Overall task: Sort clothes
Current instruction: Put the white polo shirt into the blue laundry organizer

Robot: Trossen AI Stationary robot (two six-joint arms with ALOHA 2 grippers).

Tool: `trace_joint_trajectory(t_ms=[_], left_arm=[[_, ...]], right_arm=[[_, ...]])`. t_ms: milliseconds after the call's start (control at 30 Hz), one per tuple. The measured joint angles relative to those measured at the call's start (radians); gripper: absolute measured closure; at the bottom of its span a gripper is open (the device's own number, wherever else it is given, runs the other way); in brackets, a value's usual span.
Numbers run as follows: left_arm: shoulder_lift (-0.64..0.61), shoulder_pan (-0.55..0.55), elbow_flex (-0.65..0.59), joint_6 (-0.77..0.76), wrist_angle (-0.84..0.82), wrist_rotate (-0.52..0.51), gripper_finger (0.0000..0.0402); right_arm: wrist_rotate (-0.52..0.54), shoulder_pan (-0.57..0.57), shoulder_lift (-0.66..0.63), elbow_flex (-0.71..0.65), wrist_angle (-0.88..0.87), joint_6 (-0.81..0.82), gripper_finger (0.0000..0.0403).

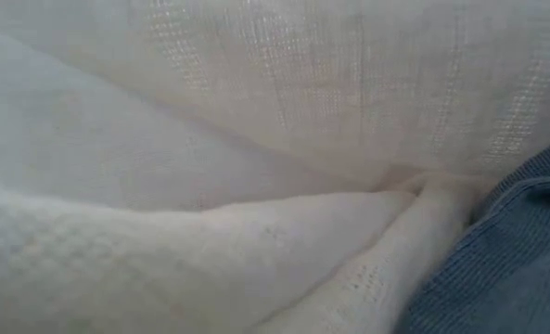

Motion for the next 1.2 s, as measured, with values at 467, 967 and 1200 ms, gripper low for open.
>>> trace_joint_trajectory(t_ms=[467,967,1200], left_arm=[[-0.148,0.022,-0.004,-0.201,-0.041,-0.159,0.0327],[-0.029,0.077,-0.004,-0.114,-0.054,-0.092,0.027],[0.075,0.124,-0.004,-0.079,-0.057,-0.039,0.0211]], right_arm=[[0.1,0.159,-0.069,0.0,-0.014,0.07,0.0403],[0.097,0.159,-0.069,0.0,-0.087,0.036,0.0403],[0.094,0.159,-0.069,0.0,-0.103,0.02,0.0403]])
